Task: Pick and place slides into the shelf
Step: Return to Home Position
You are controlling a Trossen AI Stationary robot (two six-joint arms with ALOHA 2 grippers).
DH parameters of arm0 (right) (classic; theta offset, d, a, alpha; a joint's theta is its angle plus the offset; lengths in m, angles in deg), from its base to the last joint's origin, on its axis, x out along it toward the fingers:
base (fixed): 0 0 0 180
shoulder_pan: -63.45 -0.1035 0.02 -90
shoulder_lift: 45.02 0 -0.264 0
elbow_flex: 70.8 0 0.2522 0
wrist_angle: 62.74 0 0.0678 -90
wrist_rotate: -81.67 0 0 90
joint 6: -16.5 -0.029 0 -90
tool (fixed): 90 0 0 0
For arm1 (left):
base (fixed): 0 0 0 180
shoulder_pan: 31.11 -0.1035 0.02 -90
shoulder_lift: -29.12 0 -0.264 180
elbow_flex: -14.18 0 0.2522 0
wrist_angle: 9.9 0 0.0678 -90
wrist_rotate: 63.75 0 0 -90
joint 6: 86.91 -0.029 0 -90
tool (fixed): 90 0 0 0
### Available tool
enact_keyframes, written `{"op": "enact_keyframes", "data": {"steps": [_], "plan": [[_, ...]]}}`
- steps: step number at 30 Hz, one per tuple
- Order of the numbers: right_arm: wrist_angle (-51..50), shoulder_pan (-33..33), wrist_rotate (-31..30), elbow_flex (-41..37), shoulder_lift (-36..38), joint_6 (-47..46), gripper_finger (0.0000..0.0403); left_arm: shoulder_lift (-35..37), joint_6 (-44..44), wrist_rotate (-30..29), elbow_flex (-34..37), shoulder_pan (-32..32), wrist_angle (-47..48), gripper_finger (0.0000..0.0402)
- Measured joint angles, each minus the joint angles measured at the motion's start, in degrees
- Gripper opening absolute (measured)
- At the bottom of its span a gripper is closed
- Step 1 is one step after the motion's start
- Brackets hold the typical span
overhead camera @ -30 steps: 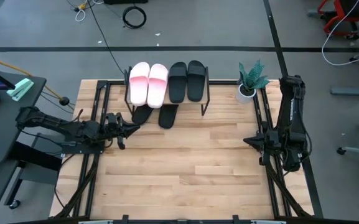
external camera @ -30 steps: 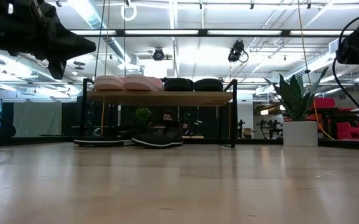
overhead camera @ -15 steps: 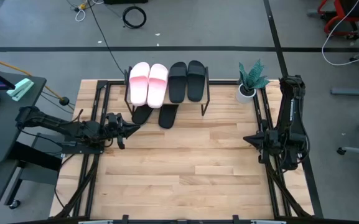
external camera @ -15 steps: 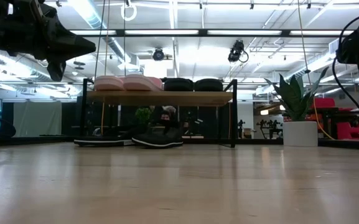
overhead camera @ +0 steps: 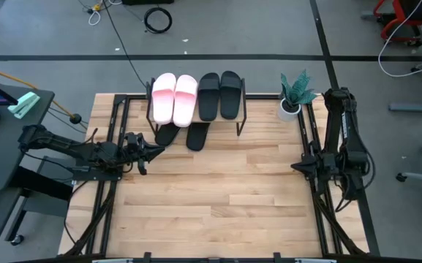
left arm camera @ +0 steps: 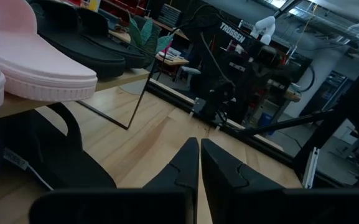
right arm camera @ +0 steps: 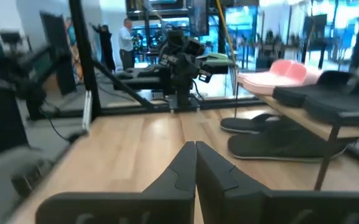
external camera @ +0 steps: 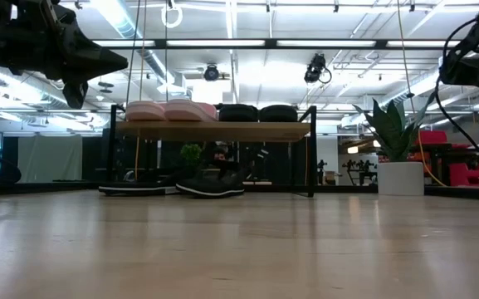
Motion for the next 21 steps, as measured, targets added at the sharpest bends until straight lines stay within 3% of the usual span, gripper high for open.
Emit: {"op": "enact_keyframes", "data": {"steps": [7, 15, 21], "plan": [[1.8, 0.6, 4.6, 9.3, 0.0, -8.0, 0.0009, 0.0, 0.0, 0.0, 0.0, 0.0, 0.0, 0.003], [8.6, -0.9, 7.5, 11.0, -0.4, -3.2, 0.0009, 0.0, 0.0, 0.0, 0.0, 0.0, 0.0, 0.0035], [22.7, -3.5, 7.7, 11.0, -0.5, 6.3, 0.0009, 0.0, 0.0, 0.0, 0.0, 0.0, 0.0, 0.0025]]}}
